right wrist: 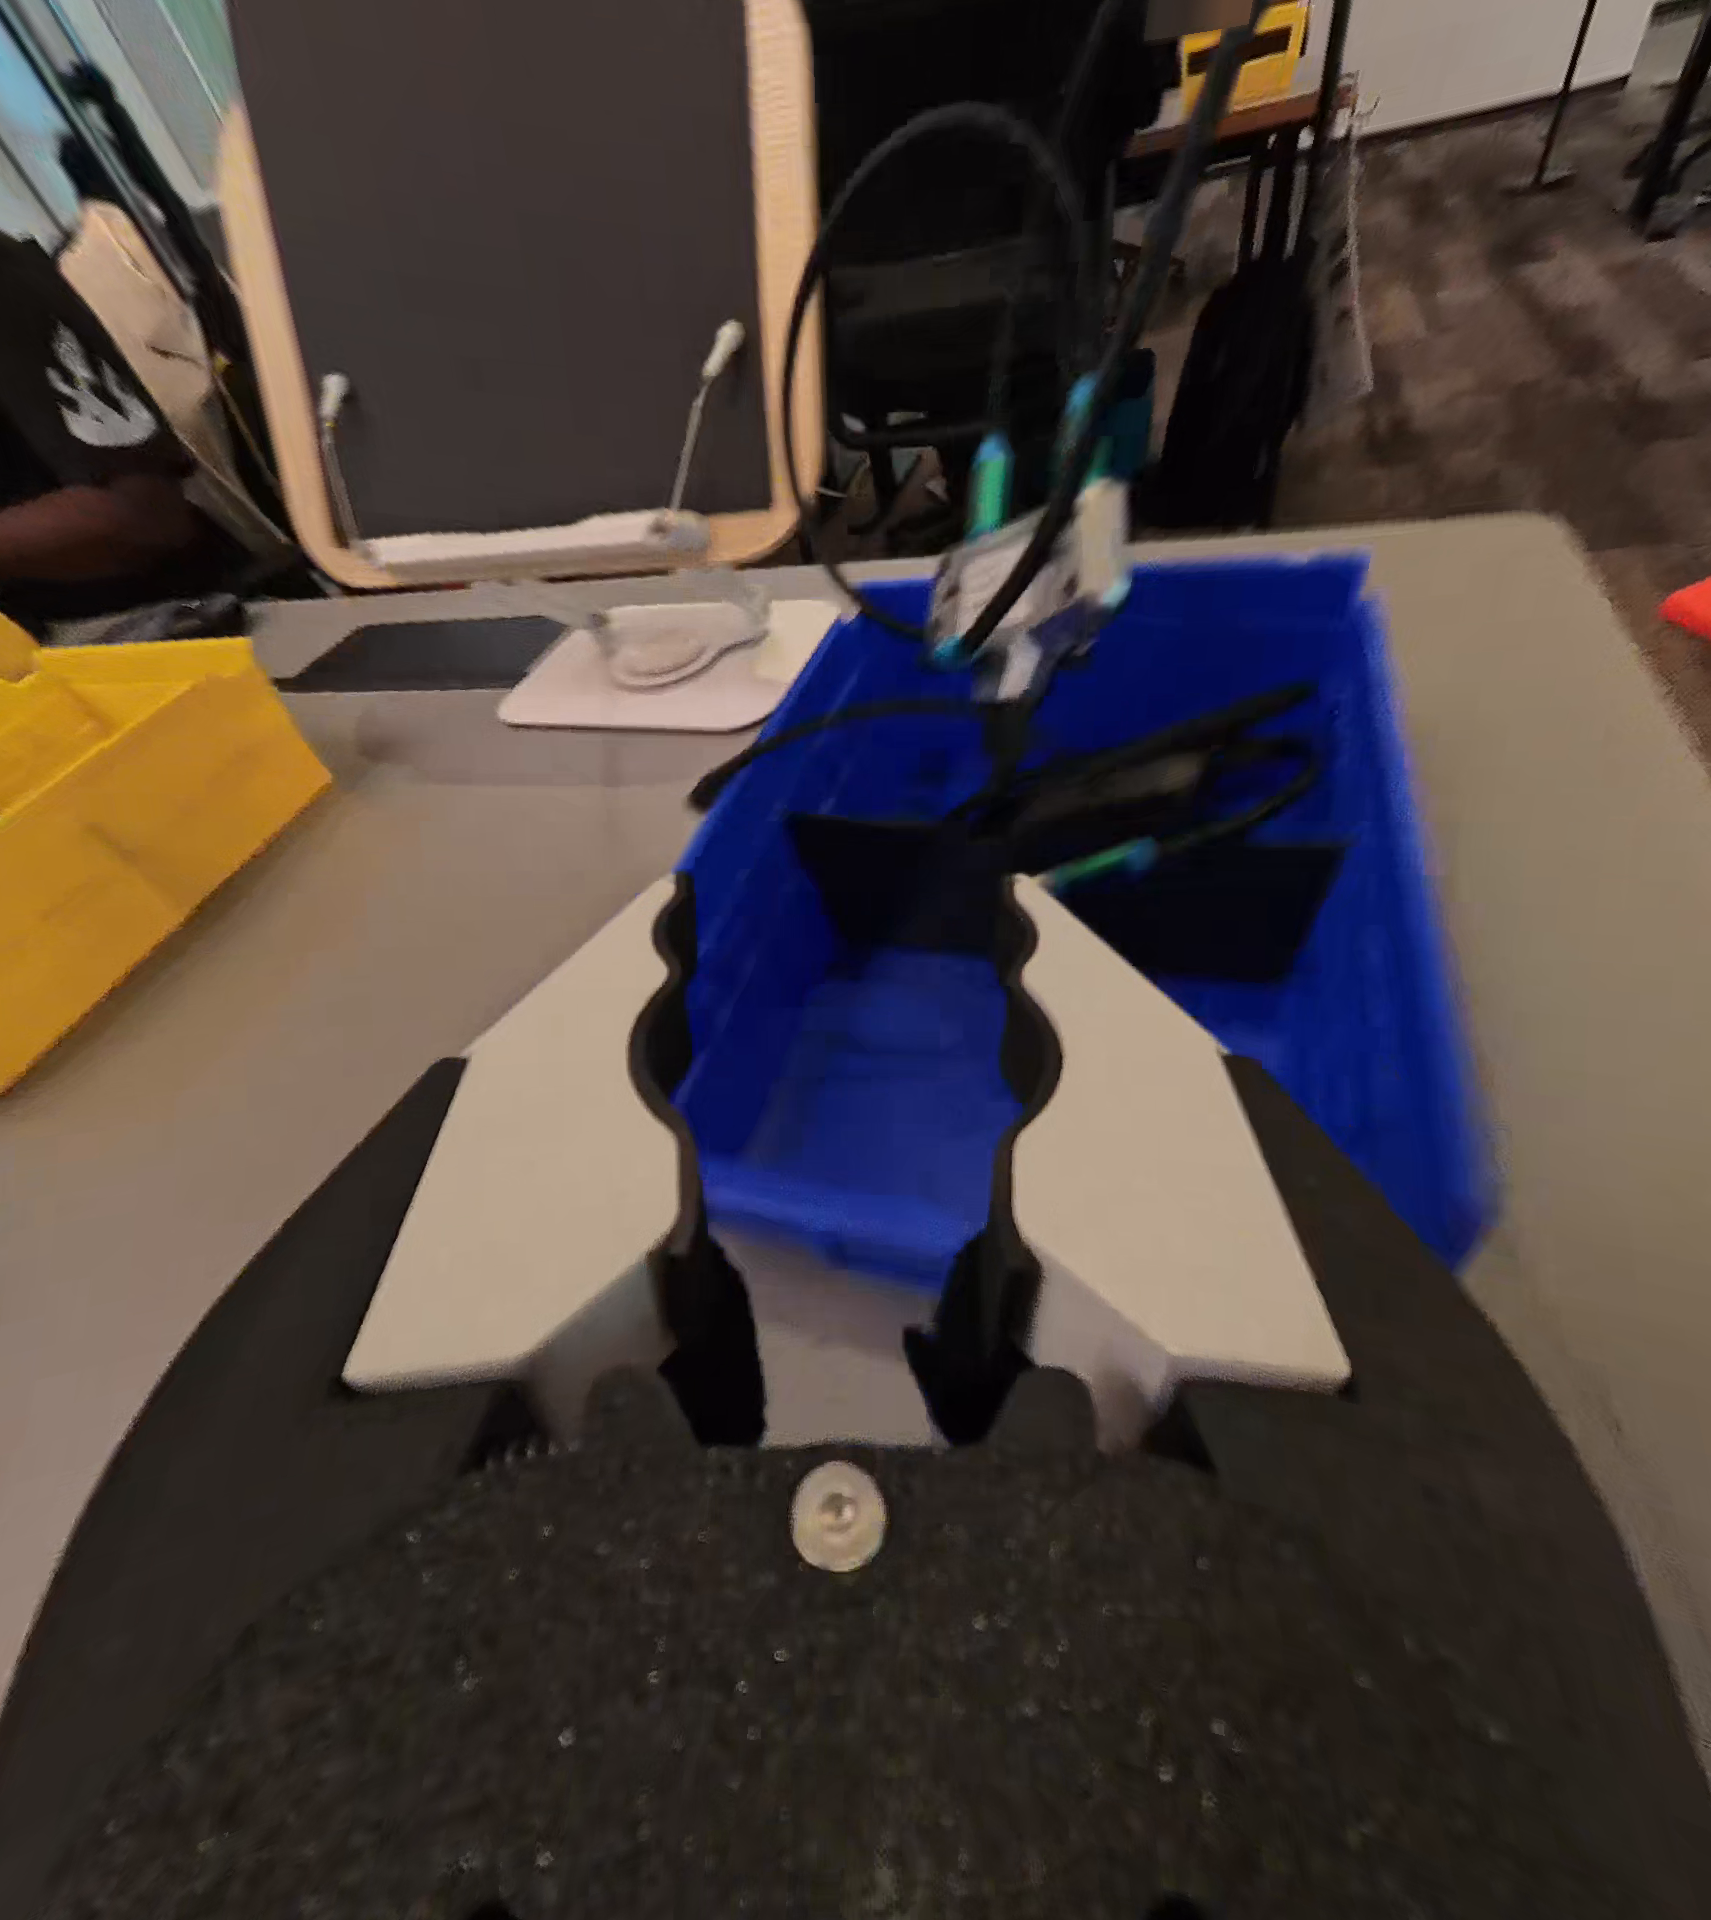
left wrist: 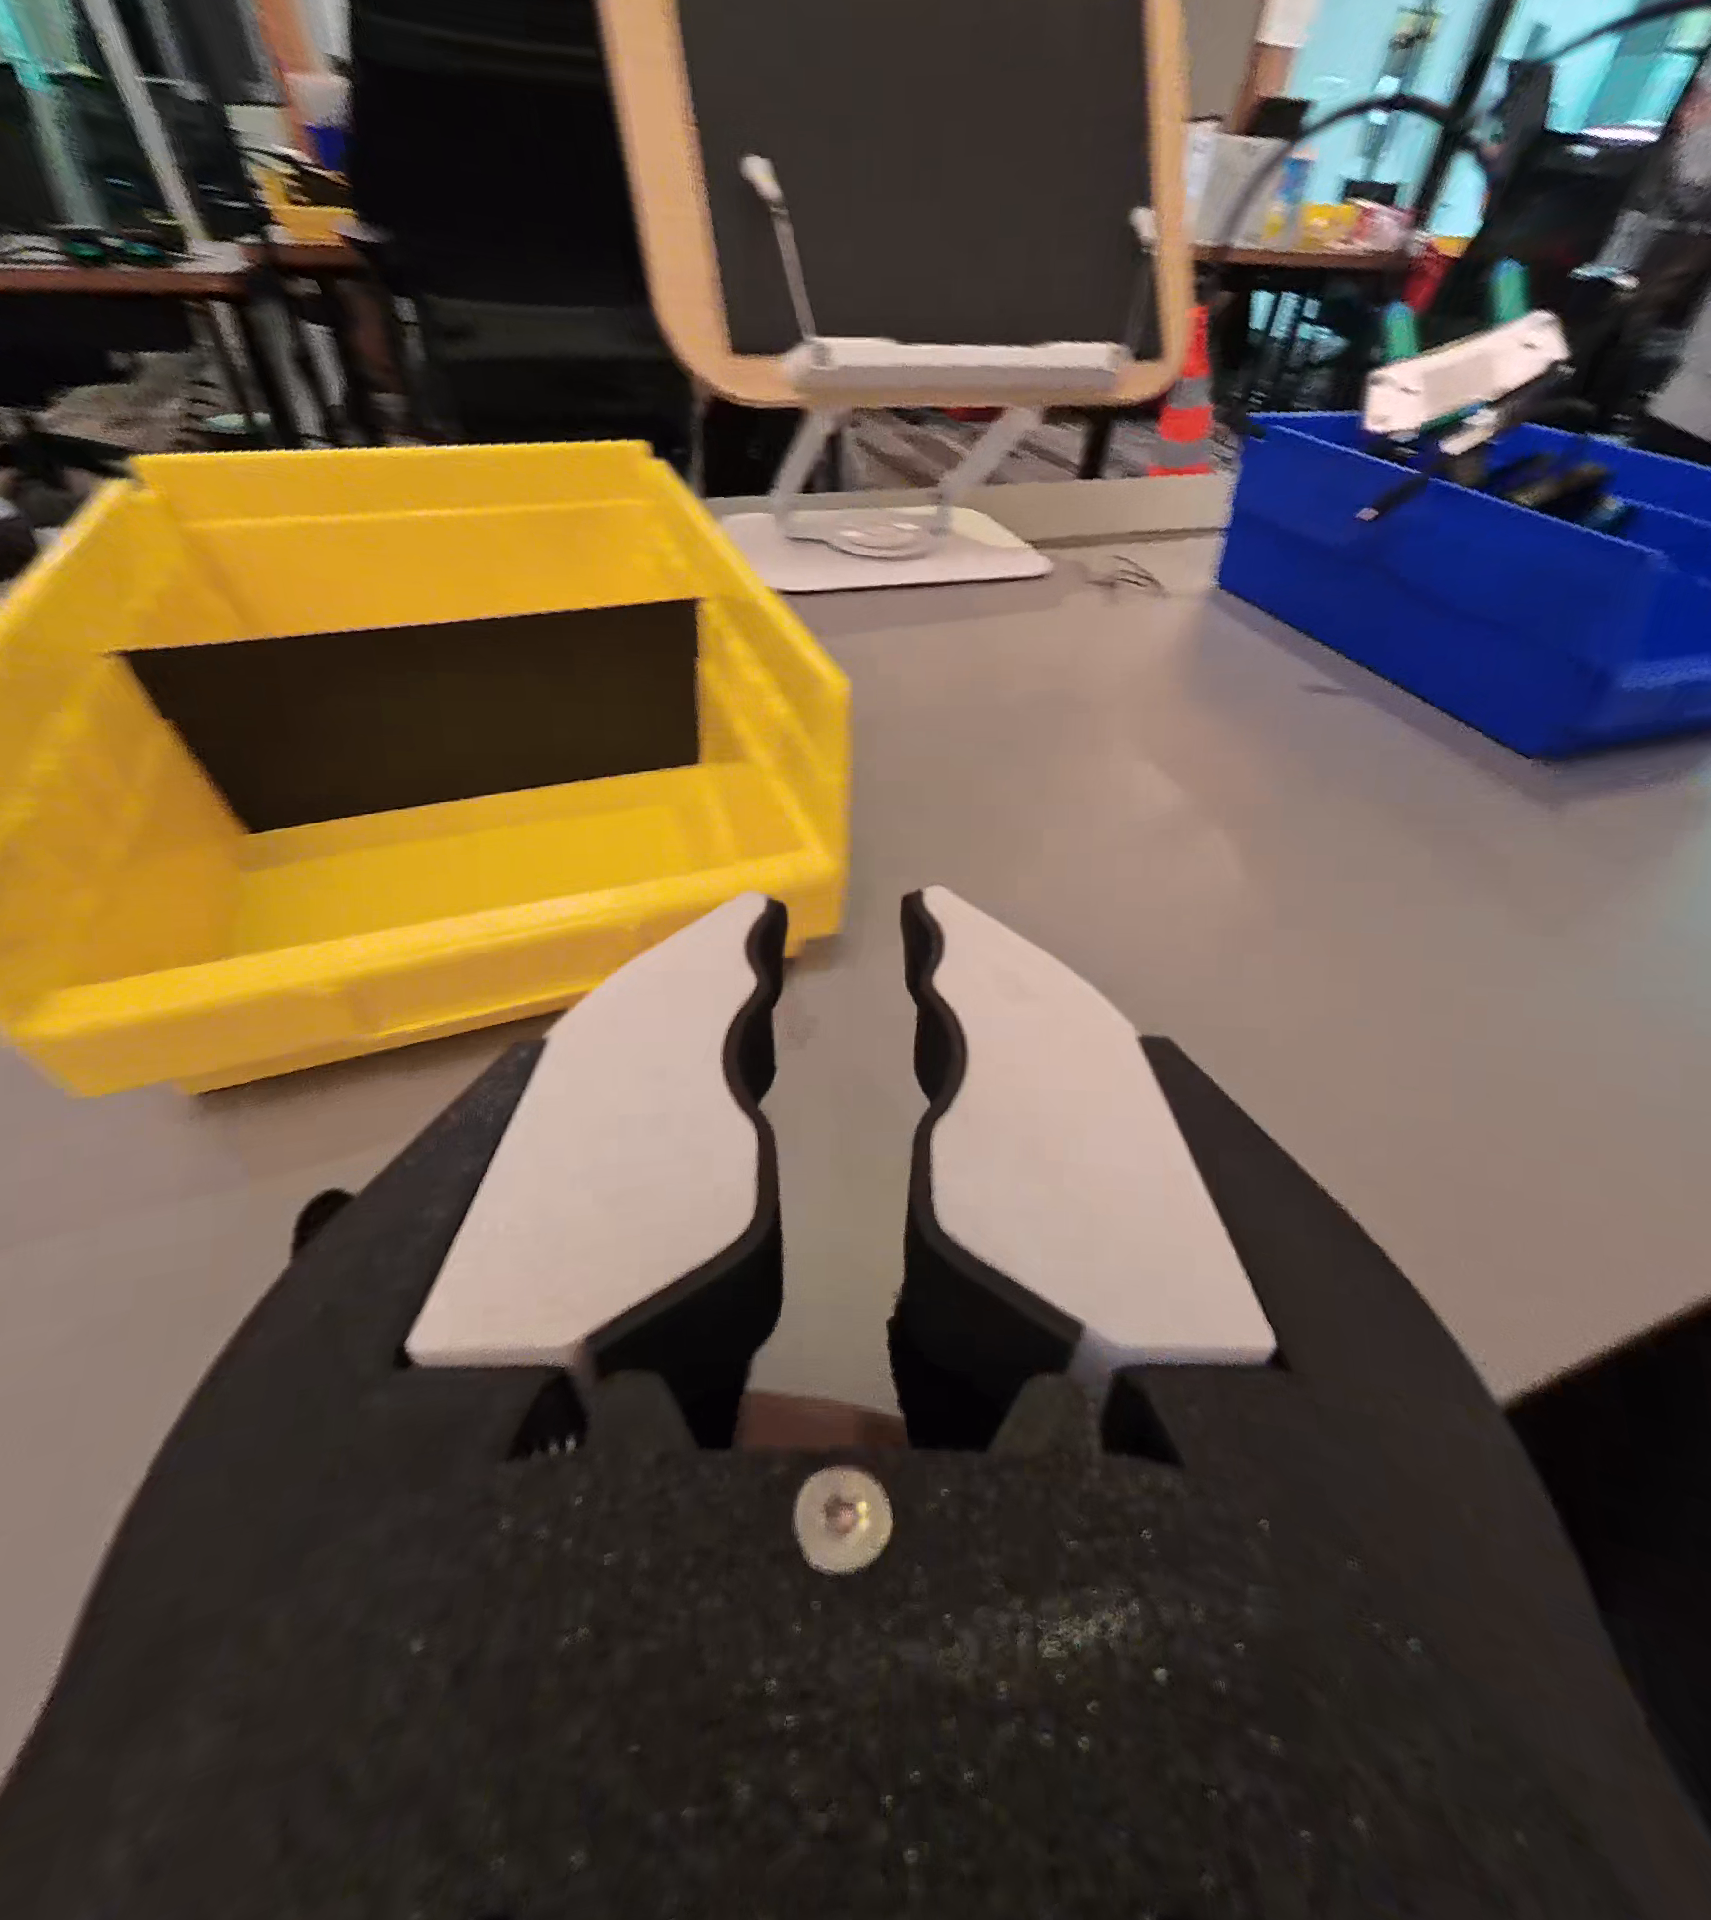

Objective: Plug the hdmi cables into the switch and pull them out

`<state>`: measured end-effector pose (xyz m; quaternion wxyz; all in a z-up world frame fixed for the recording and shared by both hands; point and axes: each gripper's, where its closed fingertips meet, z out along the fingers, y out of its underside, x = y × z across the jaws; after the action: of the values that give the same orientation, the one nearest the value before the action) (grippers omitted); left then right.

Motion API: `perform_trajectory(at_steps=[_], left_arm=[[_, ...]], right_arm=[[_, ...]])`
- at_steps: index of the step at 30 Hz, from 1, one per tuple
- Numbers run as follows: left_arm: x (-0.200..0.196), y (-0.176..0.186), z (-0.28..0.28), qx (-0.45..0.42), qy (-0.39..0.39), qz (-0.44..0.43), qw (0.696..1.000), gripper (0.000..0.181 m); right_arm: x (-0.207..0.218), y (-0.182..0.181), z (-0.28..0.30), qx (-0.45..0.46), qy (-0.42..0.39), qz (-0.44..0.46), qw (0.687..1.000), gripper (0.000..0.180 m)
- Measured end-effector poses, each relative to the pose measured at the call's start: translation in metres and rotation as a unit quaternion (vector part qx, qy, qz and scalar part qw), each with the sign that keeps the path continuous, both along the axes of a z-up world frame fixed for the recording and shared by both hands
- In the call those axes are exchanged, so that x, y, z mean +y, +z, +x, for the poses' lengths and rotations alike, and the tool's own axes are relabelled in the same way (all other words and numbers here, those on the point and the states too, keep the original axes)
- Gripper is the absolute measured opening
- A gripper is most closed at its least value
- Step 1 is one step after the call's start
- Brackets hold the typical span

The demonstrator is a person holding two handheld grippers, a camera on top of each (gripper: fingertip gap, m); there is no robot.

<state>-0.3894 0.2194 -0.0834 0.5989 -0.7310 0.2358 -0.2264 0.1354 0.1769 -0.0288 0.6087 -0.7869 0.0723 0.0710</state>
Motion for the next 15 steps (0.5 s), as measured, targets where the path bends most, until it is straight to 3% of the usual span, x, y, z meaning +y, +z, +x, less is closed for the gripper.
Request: perform_trajectory(at_steps=[3,5,9,15], left_arm=[[0.012,0.004,-0.023,-0.036,0.046,0.011,0.998,0.03],[0.013,0.005,-0.026,-0.067,0.046,0.005,0.997,0.032],[0.011,-0.004,-0.024,-0.073,0.039,-0.026,0.996,0.033],[0.009,-0.007,-0.011,-0.029,0.021,-0.018,0.999,0.027]], right_arm=[[-0.025,-0.055,-0.053,0.036,-0.037,0.008,0.999,0.057],[-0.038,-0.082,-0.067,-0.011,-0.081,-0.009,0.997,0.057],[-0.037,-0.059,-0.042,-0.138,-0.133,-0.007,0.981,0.053],[-0.037,-0.083,-0.029,-0.082,-0.124,-0.032,0.988,0.057]])
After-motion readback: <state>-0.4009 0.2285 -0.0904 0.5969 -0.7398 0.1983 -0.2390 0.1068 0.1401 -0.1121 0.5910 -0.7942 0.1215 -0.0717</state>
